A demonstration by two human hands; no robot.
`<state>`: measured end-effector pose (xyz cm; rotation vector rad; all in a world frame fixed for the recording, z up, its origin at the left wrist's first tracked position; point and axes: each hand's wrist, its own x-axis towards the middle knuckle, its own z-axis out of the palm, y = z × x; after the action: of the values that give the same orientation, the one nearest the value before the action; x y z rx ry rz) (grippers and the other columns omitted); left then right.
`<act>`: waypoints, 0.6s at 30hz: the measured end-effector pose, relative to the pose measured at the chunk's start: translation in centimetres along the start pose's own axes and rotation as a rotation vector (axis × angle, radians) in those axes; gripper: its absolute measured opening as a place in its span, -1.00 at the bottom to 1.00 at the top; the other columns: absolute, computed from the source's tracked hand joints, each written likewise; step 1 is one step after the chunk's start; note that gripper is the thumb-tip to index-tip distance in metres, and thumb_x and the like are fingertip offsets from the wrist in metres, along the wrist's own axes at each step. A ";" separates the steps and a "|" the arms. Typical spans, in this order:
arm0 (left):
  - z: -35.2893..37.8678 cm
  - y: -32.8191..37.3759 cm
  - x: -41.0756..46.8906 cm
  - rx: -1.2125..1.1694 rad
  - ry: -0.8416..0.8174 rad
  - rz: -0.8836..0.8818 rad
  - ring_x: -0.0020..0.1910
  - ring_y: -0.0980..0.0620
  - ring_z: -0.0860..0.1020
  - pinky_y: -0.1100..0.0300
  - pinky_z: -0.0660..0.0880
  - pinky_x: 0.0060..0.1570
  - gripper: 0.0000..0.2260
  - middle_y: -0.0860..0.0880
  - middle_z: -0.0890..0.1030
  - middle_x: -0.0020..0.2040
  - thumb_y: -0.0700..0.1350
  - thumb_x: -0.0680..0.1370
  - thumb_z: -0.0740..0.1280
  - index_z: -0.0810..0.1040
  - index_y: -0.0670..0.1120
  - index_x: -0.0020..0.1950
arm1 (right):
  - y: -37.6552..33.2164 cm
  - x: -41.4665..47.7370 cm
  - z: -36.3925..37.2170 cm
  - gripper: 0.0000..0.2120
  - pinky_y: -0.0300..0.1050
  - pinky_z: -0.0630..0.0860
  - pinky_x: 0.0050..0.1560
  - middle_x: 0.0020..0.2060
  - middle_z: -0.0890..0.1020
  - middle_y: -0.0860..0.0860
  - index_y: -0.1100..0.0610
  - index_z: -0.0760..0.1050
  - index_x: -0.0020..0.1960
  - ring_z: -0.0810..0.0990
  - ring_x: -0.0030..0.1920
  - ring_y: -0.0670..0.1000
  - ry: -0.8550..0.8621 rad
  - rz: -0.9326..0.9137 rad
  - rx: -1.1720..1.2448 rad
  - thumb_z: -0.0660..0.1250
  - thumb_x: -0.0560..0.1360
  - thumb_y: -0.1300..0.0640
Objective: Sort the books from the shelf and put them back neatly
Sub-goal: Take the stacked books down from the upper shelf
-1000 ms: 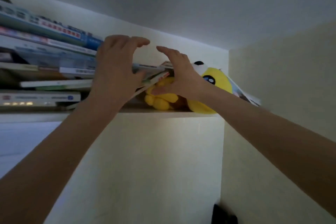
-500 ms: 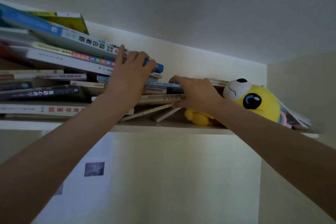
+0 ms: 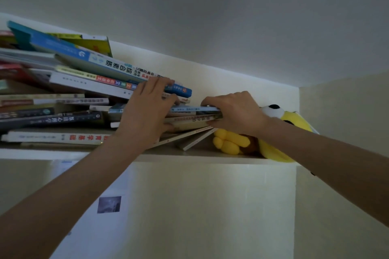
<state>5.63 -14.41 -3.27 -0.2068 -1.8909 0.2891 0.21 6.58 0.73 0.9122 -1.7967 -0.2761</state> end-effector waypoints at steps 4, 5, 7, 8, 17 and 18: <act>-1.4 0.6 -0.5 0.021 -0.064 -0.051 0.19 0.07 0.48 0.15 0.43 0.02 -0.47 0.08 0.44 0.30 0.21 0.50 0.31 0.23 0.11 0.40 | -1.4 -0.8 -1.4 -0.79 -0.34 0.11 -0.45 -0.31 0.65 -0.06 0.02 0.59 0.02 0.41 -0.43 -0.09 0.078 -0.030 -0.050 0.48 0.40 0.04; -1.9 0.6 -0.7 0.035 -0.048 -0.041 0.17 0.08 0.50 0.18 0.41 -0.04 -0.45 0.10 0.44 0.31 0.23 0.50 0.29 0.19 0.13 0.41 | -1.7 -1.0 -1.9 -0.79 -0.34 0.16 -0.46 -0.34 0.64 -0.06 0.02 0.60 0.00 0.41 -0.45 -0.08 0.084 -0.036 -0.053 0.49 0.39 0.04; -2.5 0.6 -1.2 0.035 -0.004 -0.005 0.14 0.08 0.52 0.18 0.40 -0.08 -0.44 0.13 0.45 0.32 0.27 0.51 0.25 0.15 0.16 0.43 | -2.1 -1.5 -2.7 -0.79 -0.27 0.32 -0.47 -0.37 0.62 -0.06 0.03 0.61 -0.02 0.44 -0.48 -0.06 0.102 -0.051 -0.055 0.50 0.37 0.04; -2.6 0.7 -1.3 0.033 0.016 0.018 0.13 0.08 0.53 0.17 0.41 -0.06 -0.44 0.13 0.47 0.31 0.28 0.51 0.24 0.14 0.17 0.43 | -2.2 -1.8 -3.0 -0.79 -0.22 0.38 -0.48 -0.38 0.62 -0.07 0.02 0.61 -0.03 0.45 -0.49 -0.04 0.118 -0.054 -0.057 0.50 0.36 0.03; 1.3 2.1 -0.7 0.024 -0.122 0.103 0.19 0.06 0.49 0.12 0.41 0.11 -0.45 0.09 0.48 0.27 0.26 0.52 0.24 0.19 0.13 0.45 | -3.2 -6.1 0.3 -0.54 -0.15 0.51 -0.42 -0.24 0.70 0.00 0.07 0.61 0.11 0.63 -0.37 0.04 0.164 0.068 -0.052 0.35 0.31 -0.16; 1.5 2.2 -0.5 0.017 -0.130 0.094 0.19 0.07 0.49 0.12 0.41 0.11 -0.45 0.09 0.49 0.27 0.25 0.52 0.25 0.20 0.13 0.45 | -3.2 -6.4 0.6 -0.50 -0.15 0.52 -0.39 -0.17 0.71 0.00 0.07 0.59 0.17 0.65 -0.32 0.04 0.173 0.103 -0.033 0.36 0.32 -0.17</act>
<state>4.38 -12.62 -4.87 -0.2721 -2.0101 0.3904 2.09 8.74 -5.86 0.7932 -1.6679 -0.1560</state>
